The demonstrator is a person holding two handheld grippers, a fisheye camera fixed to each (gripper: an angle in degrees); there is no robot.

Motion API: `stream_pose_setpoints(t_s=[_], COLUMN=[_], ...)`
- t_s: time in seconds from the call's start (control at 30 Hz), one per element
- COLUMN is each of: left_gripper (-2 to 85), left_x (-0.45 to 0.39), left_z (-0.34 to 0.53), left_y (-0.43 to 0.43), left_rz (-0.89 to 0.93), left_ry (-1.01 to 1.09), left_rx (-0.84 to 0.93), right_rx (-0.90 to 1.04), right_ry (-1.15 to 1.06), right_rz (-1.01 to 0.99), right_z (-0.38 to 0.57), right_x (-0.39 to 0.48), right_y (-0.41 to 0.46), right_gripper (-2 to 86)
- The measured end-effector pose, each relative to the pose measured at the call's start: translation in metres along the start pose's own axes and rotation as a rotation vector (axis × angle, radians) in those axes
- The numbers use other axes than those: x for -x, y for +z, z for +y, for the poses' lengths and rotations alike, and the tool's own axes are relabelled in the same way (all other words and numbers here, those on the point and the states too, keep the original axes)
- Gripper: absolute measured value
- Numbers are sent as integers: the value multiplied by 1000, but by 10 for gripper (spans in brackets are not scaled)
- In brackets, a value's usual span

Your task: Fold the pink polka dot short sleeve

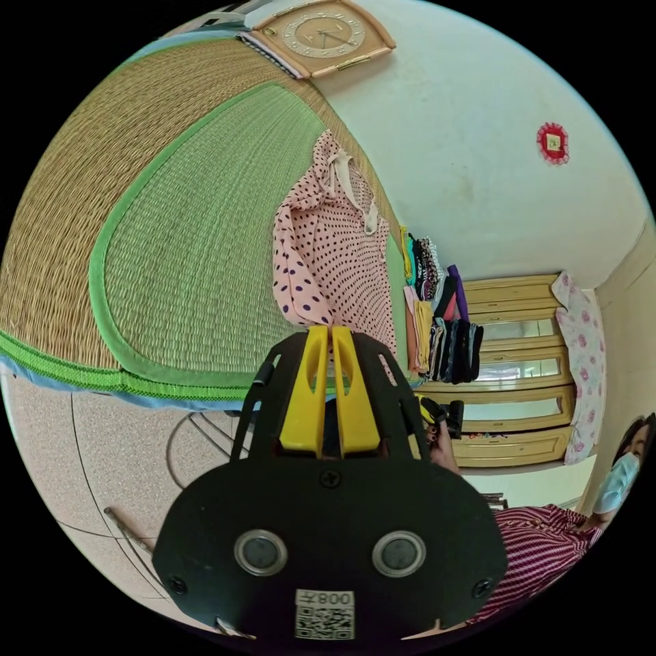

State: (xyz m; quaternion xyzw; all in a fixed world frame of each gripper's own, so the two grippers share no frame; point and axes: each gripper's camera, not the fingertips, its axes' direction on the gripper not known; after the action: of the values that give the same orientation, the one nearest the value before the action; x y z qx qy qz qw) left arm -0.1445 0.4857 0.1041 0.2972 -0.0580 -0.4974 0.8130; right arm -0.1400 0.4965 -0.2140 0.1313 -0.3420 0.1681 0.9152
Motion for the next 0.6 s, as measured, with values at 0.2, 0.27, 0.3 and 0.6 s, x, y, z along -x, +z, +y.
stream_pose_setpoints(t_s=[0.2, 0.27, 0.3, 0.6], left_gripper=[48, 68, 74, 71], left_x=[14, 18, 21, 30], left_z=[-5, -7, -9, -24], left_y=[21, 28, 32, 71], left_rz=[7, 7, 9, -13], left_ry=[-37, -55, -67, -114], left_rx=[21, 22, 24, 50], right_rx=[27, 44, 46, 110], right_ry=[1, 18, 20, 38], right_rz=[85, 109, 111, 160], right_z=[-41, -55, -58, -97], right_x=[13, 14, 14, 13], right_y=[14, 23, 25, 57], right_gripper=[66, 73, 74, 75])
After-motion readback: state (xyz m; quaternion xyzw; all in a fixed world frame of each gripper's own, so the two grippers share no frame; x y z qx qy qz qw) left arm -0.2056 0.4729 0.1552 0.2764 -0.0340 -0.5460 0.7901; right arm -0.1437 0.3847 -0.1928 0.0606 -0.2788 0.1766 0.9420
